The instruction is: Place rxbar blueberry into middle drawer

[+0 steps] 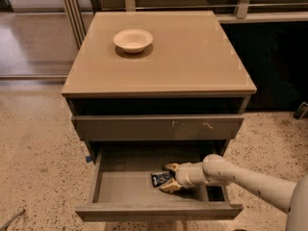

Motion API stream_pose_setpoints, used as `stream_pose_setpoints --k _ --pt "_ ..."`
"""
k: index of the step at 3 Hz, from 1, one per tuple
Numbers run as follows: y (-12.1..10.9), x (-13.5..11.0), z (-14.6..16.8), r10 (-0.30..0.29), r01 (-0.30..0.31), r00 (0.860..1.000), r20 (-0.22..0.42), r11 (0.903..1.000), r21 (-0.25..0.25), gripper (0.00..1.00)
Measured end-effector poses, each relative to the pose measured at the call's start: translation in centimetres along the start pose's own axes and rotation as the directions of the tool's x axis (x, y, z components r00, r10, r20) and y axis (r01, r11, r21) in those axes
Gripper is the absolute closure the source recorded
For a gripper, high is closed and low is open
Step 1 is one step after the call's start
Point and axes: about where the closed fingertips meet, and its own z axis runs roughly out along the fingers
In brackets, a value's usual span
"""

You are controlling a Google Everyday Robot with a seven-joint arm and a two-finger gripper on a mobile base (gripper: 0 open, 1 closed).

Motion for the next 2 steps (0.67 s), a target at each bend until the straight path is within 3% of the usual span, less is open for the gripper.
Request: stream_pose_setpoints --k 1,2 --pt "0.0 0.0 0.01 0.0 0.0 1.0 0.0 1.0 0.0 0.0" --pt "-0.13 -0.17 -0.23 0.002 -0.002 1.0 0.009 1.0 0.005 0.0"
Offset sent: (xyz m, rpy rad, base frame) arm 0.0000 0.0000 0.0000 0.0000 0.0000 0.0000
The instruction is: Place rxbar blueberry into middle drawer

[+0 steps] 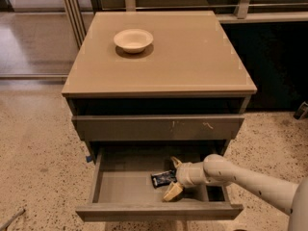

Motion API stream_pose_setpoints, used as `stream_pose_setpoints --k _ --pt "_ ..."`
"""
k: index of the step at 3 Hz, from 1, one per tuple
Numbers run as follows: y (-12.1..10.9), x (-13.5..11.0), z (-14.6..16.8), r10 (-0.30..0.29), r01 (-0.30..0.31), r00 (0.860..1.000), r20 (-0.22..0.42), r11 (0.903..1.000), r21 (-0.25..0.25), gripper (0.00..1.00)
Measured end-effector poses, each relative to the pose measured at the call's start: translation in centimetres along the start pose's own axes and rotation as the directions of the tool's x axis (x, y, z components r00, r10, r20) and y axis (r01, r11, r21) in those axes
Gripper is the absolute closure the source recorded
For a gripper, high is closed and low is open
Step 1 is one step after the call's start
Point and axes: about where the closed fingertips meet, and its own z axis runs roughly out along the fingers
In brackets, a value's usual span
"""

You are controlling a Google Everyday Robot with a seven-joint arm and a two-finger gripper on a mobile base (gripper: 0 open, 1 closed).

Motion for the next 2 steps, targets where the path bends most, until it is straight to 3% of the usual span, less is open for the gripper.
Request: stream_pose_setpoints --k 1,2 --pt "-0.72 -0.89 -1.26 0.007 -0.009 0.999 0.045 0.9996 0.026 0.0" --pt "-0.72 -0.89 -1.28 0.008 -0.009 0.999 0.046 0.9996 0.026 0.0"
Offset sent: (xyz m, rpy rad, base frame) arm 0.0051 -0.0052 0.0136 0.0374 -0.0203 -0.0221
